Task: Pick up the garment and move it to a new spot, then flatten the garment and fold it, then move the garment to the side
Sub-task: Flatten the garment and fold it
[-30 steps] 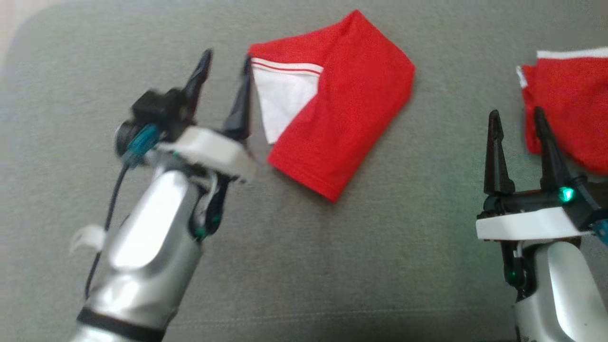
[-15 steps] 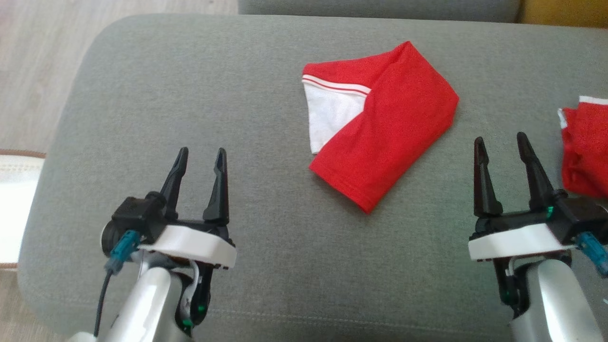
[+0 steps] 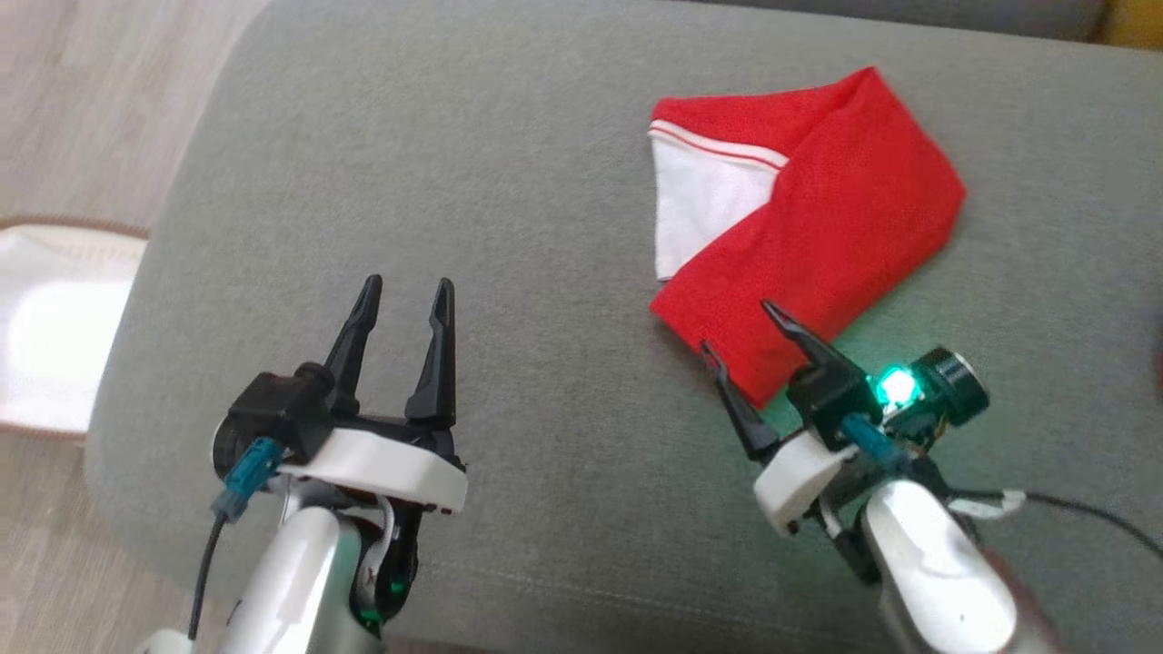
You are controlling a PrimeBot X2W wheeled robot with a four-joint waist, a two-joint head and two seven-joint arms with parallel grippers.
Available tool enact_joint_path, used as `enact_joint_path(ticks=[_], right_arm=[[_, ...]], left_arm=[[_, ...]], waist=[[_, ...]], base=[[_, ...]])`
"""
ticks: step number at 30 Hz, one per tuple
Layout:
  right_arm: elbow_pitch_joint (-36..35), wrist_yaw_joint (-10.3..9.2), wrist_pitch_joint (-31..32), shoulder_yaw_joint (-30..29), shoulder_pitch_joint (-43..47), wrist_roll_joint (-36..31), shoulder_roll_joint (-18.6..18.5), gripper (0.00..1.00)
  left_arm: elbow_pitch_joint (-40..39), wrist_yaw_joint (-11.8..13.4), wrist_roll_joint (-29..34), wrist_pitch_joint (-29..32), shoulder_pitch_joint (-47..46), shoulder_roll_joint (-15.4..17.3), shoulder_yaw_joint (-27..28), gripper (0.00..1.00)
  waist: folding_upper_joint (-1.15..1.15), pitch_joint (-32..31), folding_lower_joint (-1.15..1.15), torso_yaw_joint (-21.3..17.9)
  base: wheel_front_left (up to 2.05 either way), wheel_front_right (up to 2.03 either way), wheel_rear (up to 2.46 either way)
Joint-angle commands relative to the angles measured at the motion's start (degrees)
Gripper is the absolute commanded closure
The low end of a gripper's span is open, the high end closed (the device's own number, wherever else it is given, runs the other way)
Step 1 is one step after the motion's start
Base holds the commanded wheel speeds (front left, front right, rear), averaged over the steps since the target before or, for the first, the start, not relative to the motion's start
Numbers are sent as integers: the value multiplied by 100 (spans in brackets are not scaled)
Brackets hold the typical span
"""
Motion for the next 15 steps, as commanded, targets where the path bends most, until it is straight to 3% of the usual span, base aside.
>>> enact_joint_path(ticks=[1, 6, 15], right_arm=[[46, 20, 62, 163, -379, -137, -83, 0], [717, 20, 164, 287, -821, -548, -263, 0], [1441, 20, 214, 485, -1148, -684, -399, 0]], left_arm=[[-132, -14, 3, -30, -256, 8, 195, 0], [-124, 26, -211, -30, -335, -4, 118, 0], [-145, 169, -477, -30, -429, -6, 1, 0]], waist=[[0, 165, 0, 214], [0, 355, 0, 490], [0, 550, 0, 801]], base=[[0, 0, 0], [0, 0, 0], [0, 0, 0]])
